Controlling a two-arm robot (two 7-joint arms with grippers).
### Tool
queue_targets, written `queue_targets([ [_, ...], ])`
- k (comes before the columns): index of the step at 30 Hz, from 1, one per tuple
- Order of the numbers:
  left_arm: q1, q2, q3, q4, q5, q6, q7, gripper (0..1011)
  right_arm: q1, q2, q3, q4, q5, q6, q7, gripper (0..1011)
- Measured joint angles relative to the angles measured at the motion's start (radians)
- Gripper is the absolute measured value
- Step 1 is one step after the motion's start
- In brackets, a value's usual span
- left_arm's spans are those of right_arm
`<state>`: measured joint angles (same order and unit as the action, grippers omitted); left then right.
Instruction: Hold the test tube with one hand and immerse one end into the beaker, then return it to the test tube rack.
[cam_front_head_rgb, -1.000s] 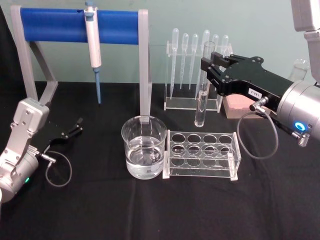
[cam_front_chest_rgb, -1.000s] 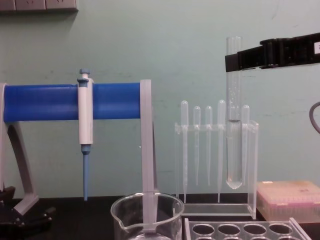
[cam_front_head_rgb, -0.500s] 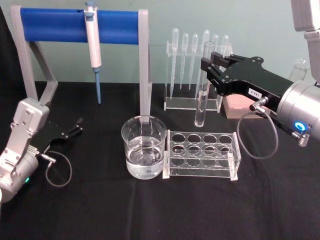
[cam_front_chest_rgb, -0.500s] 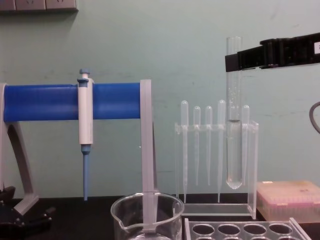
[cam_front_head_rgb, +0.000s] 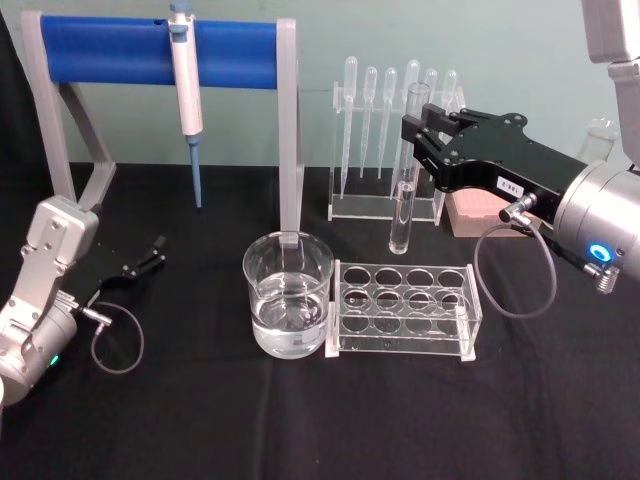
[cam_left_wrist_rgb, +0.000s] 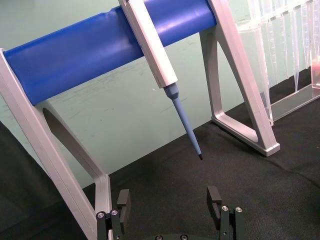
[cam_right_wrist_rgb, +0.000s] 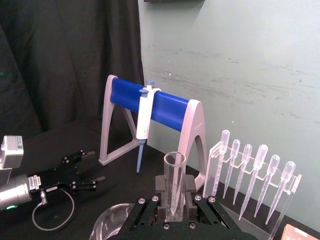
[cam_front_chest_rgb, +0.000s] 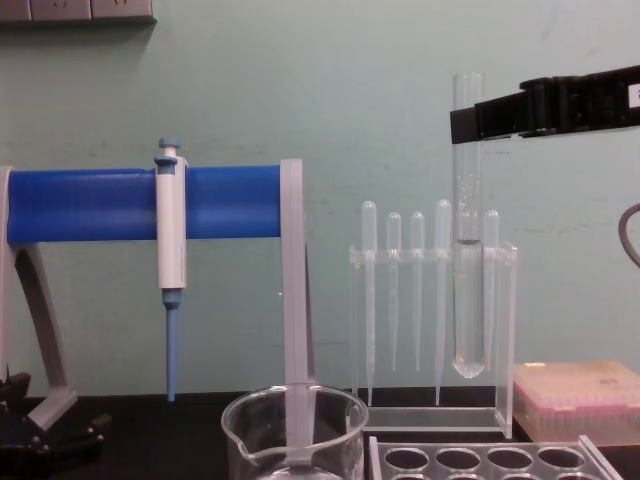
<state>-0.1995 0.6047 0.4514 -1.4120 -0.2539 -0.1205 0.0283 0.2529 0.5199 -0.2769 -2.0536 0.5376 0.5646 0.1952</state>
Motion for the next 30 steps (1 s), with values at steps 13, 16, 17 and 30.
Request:
queue_targets([
  [13,0.0,0.0,0.0,0.0,0.0,0.0,0.0,1000,0.0,0.0,0.0,0.0,0.0,0.0,0.0,222],
  [16,0.0,0.0,0.0,0.0,0.0,0.0,0.0,1000,0.0,0.0,0.0,0.0,0.0,0.0,0.0,222],
  [17,0.0,0.0,0.0,0.0,0.0,0.0,0.0,1000,0.0,0.0,0.0,0.0,0.0,0.0,0.0,221],
  [30,0.0,0.0,0.0,0.0,0.0,0.0,0.0,1000,0.0,0.0,0.0,0.0,0.0,0.0,0.0,222],
])
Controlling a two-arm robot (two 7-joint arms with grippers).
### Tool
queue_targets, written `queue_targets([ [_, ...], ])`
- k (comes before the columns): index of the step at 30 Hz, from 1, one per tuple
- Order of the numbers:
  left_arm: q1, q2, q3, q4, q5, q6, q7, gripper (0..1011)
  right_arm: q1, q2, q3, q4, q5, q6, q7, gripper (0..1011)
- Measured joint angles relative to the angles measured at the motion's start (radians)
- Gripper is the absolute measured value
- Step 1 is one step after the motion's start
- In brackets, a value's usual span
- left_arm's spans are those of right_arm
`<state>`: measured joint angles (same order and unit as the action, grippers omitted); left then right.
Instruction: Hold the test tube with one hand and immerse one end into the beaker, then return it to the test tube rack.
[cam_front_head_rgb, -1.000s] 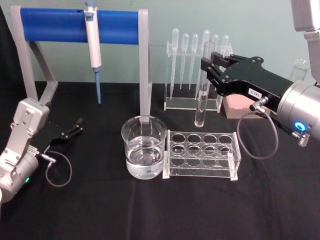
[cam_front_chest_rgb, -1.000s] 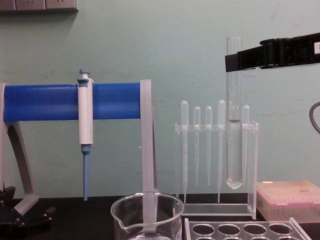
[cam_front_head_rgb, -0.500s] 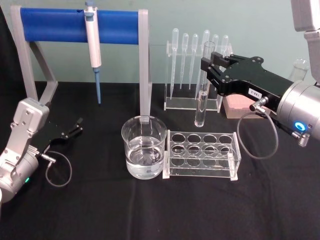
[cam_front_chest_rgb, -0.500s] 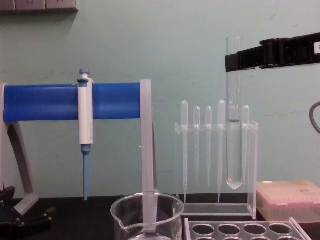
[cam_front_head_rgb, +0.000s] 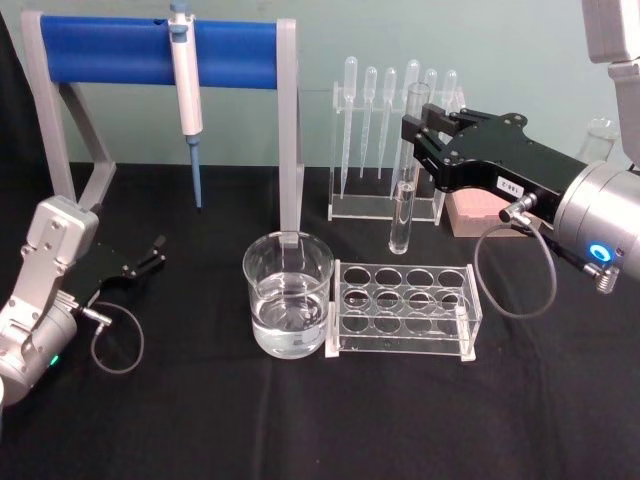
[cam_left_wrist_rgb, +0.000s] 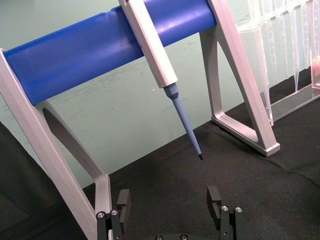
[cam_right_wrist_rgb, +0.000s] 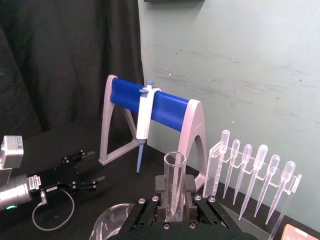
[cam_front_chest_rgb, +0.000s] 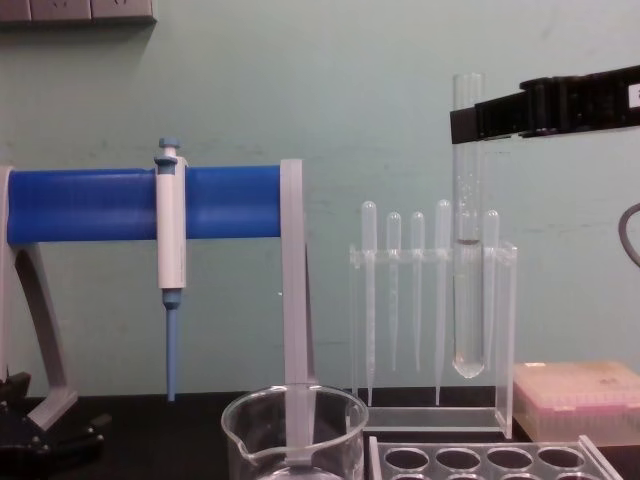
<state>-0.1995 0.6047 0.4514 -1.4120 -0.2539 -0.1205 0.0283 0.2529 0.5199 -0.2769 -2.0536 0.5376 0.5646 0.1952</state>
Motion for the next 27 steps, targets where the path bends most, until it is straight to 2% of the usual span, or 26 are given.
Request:
queue_targets([
  [27,0.0,0.0,0.0,0.0,0.0,0.0,0.0,1000,0.0,0.0,0.0,0.0,0.0,0.0,0.0,222],
])
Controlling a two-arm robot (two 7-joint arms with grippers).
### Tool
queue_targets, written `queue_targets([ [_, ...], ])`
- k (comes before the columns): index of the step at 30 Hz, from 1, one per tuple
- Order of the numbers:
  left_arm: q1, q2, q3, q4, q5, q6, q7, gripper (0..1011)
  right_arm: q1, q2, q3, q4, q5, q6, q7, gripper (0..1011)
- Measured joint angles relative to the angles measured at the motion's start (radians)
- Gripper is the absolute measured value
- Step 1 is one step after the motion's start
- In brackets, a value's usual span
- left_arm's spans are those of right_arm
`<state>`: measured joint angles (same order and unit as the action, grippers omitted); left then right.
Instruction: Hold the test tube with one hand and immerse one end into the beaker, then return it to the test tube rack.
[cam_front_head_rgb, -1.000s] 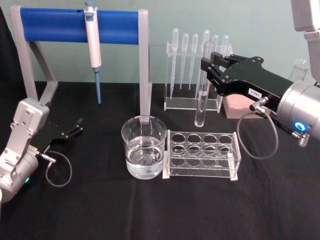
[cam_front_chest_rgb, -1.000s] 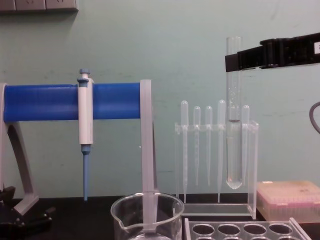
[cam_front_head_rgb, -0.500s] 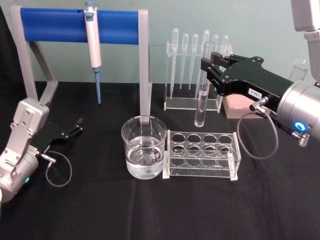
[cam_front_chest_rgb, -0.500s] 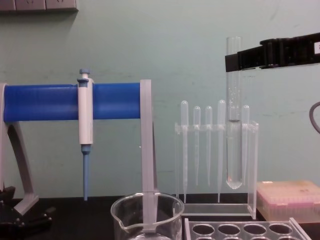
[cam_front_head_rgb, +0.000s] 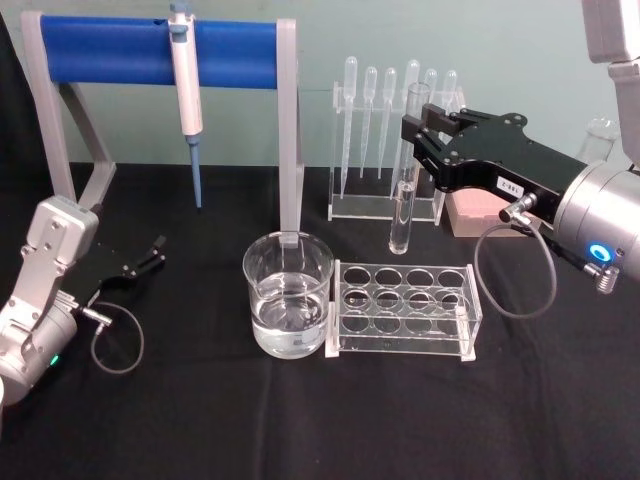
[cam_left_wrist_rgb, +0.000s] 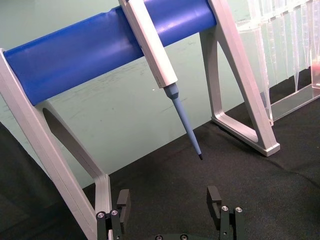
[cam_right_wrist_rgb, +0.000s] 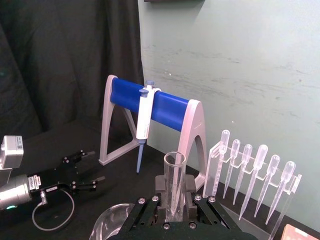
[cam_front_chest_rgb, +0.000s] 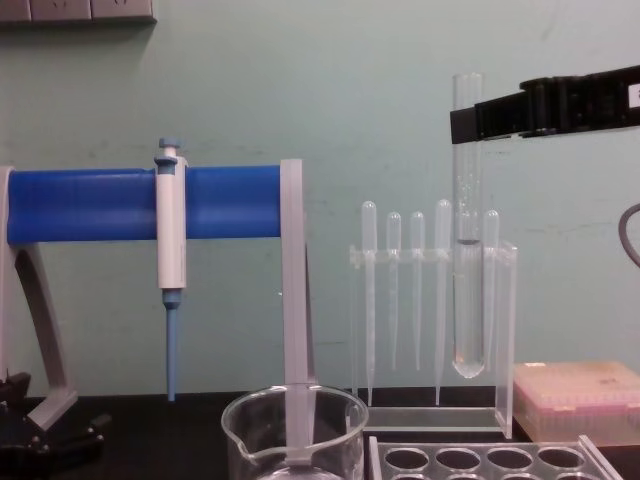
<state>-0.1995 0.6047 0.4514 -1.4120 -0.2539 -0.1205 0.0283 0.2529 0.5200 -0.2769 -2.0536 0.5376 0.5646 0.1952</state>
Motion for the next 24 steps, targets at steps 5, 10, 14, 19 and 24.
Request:
queue_targets([
  [5,0.0,0.0,0.0,0.0,0.0,0.0,0.0,1000,0.0,0.0,0.0,0.0,0.0,0.0,0.0,222],
  [10,0.0,0.0,0.0,0.0,0.0,0.0,0.0,1000,0.0,0.0,0.0,0.0,0.0,0.0,0.0,222],
  [14,0.0,0.0,0.0,0.0,0.0,0.0,0.0,1000,0.001,0.0,0.0,-0.001,0.001,-0.001,0.0,222],
  [19,0.0,0.0,0.0,0.0,0.0,0.0,0.0,1000,0.028,-0.004,-0.01,-0.008,0.021,-0.005,0.011,221],
  [24,0.0,0.0,0.0,0.0,0.0,0.0,0.0,1000,0.084,-0.026,-0.059,0.005,0.036,-0.001,0.024,222],
])
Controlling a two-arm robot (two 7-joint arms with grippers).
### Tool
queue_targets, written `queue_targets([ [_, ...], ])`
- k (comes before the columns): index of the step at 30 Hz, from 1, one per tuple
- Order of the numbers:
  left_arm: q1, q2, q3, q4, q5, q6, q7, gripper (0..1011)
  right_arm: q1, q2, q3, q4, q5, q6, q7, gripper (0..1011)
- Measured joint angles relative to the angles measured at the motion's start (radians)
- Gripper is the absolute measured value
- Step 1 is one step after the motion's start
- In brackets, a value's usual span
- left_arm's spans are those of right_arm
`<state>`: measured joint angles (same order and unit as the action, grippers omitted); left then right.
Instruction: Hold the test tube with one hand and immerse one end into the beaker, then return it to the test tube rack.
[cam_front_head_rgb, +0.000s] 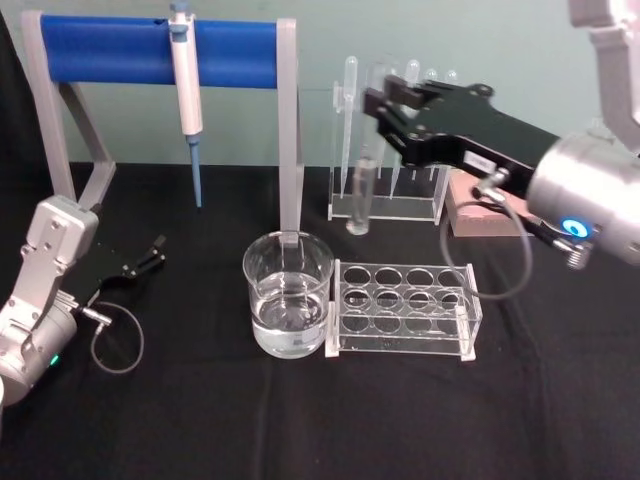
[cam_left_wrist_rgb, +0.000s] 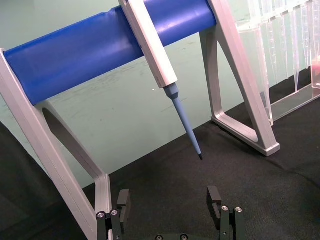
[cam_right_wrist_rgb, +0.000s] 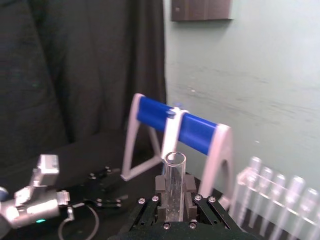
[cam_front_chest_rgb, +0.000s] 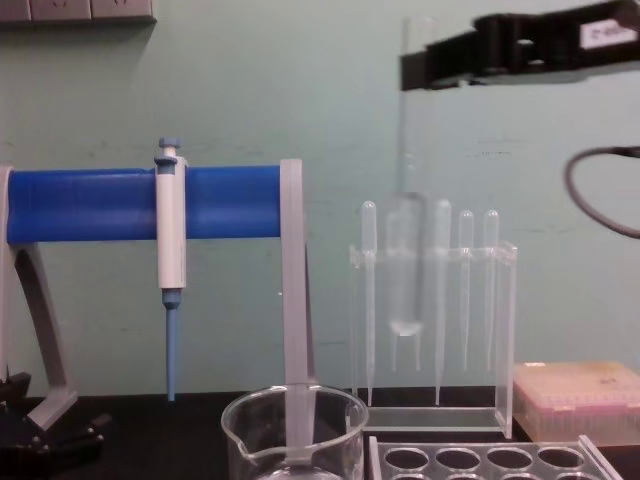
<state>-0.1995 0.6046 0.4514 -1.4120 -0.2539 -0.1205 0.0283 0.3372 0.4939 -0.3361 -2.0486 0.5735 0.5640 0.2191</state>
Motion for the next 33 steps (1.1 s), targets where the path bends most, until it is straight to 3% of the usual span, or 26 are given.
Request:
queue_targets([
  [1,0.0,0.0,0.0,0.0,0.0,0.0,0.0,1000,0.0,0.0,0.0,0.0,0.0,0.0,0.0,221],
  [9,0.0,0.0,0.0,0.0,0.0,0.0,0.0,1000,0.096,-0.055,-0.122,0.067,-0.003,0.009,0.012,222],
  [14,0.0,0.0,0.0,0.0,0.0,0.0,0.0,1000,0.117,-0.07,-0.157,0.105,-0.015,0.004,0.014,222],
  [22,0.0,0.0,0.0,0.0,0.0,0.0,0.0,1000,0.124,-0.082,-0.189,0.16,-0.045,-0.029,0.02,221],
  [33,0.0,0.0,0.0,0.0,0.0,0.0,0.0,1000,0.095,-0.101,-0.214,0.235,-0.1,-0.121,0.047,222],
])
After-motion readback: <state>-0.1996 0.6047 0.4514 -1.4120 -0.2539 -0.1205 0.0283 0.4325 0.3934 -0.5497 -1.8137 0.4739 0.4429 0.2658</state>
